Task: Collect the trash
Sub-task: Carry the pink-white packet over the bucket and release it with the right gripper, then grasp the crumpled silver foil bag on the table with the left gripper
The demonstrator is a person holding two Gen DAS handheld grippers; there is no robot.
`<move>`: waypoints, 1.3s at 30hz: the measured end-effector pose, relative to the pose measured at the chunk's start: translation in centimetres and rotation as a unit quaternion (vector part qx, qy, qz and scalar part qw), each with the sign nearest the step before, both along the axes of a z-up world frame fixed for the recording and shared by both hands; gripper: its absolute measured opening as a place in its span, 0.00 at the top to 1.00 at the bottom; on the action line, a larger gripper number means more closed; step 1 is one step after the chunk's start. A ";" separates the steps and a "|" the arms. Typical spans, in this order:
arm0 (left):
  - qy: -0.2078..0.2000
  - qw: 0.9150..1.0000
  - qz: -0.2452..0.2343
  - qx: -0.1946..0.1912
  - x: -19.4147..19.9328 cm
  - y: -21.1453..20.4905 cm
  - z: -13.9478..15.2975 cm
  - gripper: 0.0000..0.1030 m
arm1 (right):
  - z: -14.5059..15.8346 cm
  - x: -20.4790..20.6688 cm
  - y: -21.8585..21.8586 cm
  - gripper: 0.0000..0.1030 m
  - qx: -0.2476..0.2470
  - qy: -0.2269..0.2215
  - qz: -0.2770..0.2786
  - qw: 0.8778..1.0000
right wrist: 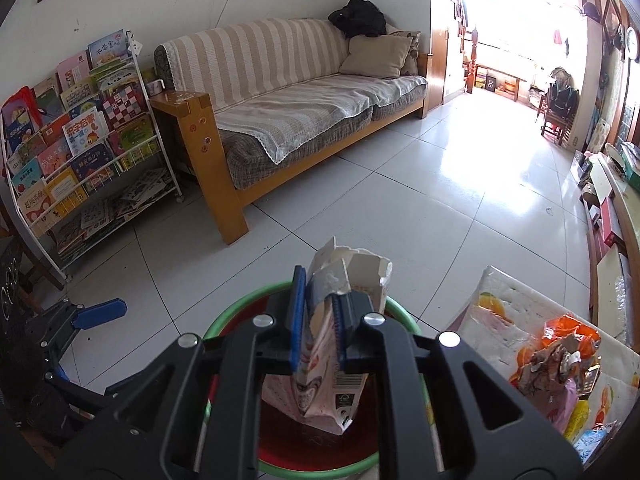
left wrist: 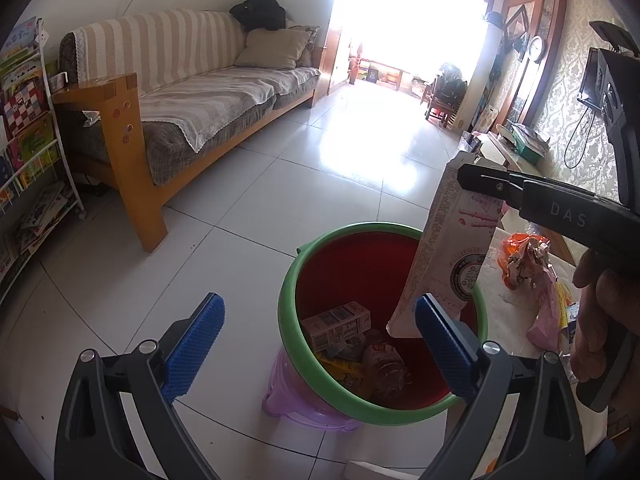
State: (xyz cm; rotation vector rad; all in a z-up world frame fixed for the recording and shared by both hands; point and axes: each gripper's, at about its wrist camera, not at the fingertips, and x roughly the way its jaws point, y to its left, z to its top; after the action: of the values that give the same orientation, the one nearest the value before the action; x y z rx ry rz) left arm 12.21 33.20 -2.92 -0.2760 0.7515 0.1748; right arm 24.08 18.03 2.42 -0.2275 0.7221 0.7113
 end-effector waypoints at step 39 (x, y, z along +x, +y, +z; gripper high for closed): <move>0.001 0.985 -0.173 0.028 3.6 -23.1 3.0 0.08 | 2.6 -6.4 -33.3 0.04 0.005 -0.015 -0.244 0.970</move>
State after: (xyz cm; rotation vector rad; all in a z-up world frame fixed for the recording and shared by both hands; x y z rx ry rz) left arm 15.84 10.09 0.11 -0.0888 0.7844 -0.1331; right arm 17.64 -15.30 5.03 -0.0447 0.7081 0.2415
